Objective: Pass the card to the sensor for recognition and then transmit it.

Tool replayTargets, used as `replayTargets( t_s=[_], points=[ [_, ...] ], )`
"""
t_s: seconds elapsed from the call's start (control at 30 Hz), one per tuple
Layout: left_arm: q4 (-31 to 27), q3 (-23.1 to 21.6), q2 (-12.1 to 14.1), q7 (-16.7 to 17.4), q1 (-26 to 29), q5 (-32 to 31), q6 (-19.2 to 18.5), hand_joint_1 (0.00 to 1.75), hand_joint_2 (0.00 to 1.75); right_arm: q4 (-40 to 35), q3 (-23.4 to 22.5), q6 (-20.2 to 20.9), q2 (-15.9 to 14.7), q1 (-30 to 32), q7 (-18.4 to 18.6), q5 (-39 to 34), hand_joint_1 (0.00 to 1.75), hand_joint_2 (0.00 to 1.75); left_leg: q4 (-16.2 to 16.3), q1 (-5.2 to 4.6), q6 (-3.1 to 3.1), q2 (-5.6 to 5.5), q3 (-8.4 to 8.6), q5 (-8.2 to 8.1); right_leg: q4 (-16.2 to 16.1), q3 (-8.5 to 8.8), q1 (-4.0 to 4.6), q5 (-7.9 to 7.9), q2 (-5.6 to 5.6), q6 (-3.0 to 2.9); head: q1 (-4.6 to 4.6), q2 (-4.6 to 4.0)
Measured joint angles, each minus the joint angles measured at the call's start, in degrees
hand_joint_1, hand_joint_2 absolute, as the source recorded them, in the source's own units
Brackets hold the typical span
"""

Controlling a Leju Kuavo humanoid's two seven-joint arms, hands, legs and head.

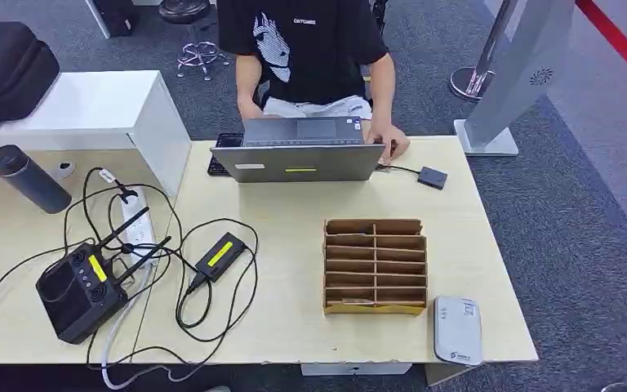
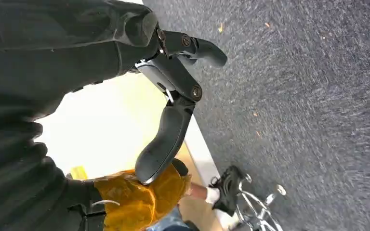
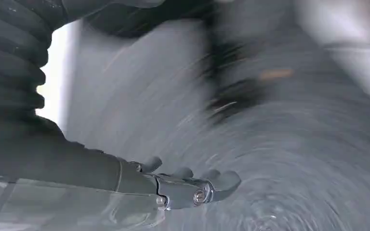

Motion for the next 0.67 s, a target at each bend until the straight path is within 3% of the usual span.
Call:
replayTargets(
  t_s=[0.1, 0.2, 0.3, 0.33, 0.4, 0.47, 0.5, 0.53, 0.6, 0.67],
  points=[
    [0.0, -0.7, 0.15, 0.0, -0.27, -0.92, -0.61, 0.0, 1.75, 0.24, 10.45, 0.63, 1.14, -0.6, 1.5, 7.53, 0.0, 1.75, 0.0, -0.01, -0.01, -0.03, 0.01, 0.01, 0.01, 0.0, 0.0, 0.02, -0.02, -0.03, -0.02, 0.0],
    [0.0, -0.74, 0.24, -0.24, -0.43, -0.83, 0.07, 0.0, 1.75, 0.35, 15.46, -1.52, 1.4, -1.0, 1.68, 6.03, 0.0, 1.75, 0.0, -0.01, -0.02, -0.02, 0.03, 0.02, 0.01, 0.0, 0.0, 0.03, -0.01, -0.04, -0.02, 0.0],
    [0.0, -0.74, 0.48, -0.31, -0.44, -1.02, 5.01, 0.0, 1.75, 0.48, 15.09, -14.1, 1.33, -0.84, 6.22, -0.25, 0.0, 1.75, 0.0, -0.03, -0.02, -0.03, 0.03, 0.02, 0.0, 0.0, -0.01, 0.02, -0.01, -0.04, -0.02, 0.0],
    [0.0, -0.74, 0.59, -0.31, -0.43, -1.27, 6.74, 0.0, 1.75, 0.52, 14.54, -16.08, 1.22, -0.63, 6.42, -1.58, 0.0, 1.75, 0.0, -0.02, -0.02, -0.03, 0.02, 0.02, -0.01, 0.01, -0.01, 0.02, -0.01, -0.04, 0.02, 0.0],
    [0.0, -0.74, 1.31, -0.54, -0.42, -1.75, 9.01, 0.0, 1.75, 0.63, 13.38, -16.22, 0.9, 0.13, 6.44, -2.71, 0.0, 1.75, 0.0, -0.02, -0.01, -0.02, 0.0, 0.0, -0.01, 0.01, -0.01, 0.02, 0.0, -0.04, 0.04, 0.0],
    [0.0, -0.87, 1.92, -1.05, -0.45, -1.99, 8.7, 0.0, 1.75, 0.74, 13.19, -14.97, 0.9, 0.47, 6.38, -2.09, 0.0, 1.75, 0.0, -0.02, 0.0, 0.04, 0.01, -0.01, -0.01, 0.0, -0.01, 0.02, 0.06, -0.04, -0.02, 0.0],
    [0.0, -0.98, 1.99, -1.33, -0.5, -2.01, 8.16, 0.0, 1.75, 0.79, 13.19, -13.83, 0.9, 0.49, 6.36, -1.27, 0.0, 0.0, 0.0, -0.02, -0.01, 0.07, 0.03, -0.02, -0.01, 0.0, -0.01, 0.02, 0.07, -0.04, 0.0, 0.0],
    [0.0, -1.07, 2.14, -1.53, -0.55, -2.08, 7.45, 0.0, 1.75, 0.87, 13.27, -12.69, 0.9, 0.43, 6.36, -0.34, 0.0, 0.0, 0.0, -0.02, -0.01, 0.07, 0.02, -0.02, 0.0, 0.0, -0.01, 0.02, 0.07, -0.04, -0.02, 0.0],
    [0.0, -1.27, 2.16, -2.42, -0.62, -2.64, 2.88, 0.0, 1.75, 0.98, 15.08, -5.4, 1.38, 0.03, 6.44, 4.89, 0.0, 0.0, 0.0, 0.0, -0.01, 0.08, 0.02, -0.02, 0.0, 0.0, 0.0, 0.02, 0.07, -0.04, -0.02, 0.0],
    [0.0, -2.06, 1.79, -4.05, -0.61, -3.8, 2.06, 0.0, 1.75, 0.98, 17.21, -2.14, 1.9, -0.58, 6.44, 7.46, 0.0, 0.0, 0.0, 0.02, -0.02, 0.1, 0.05, 0.0, 0.0, 0.0, 0.0, 0.03, 0.08, -0.05, -0.02, 0.0]
  ],
)
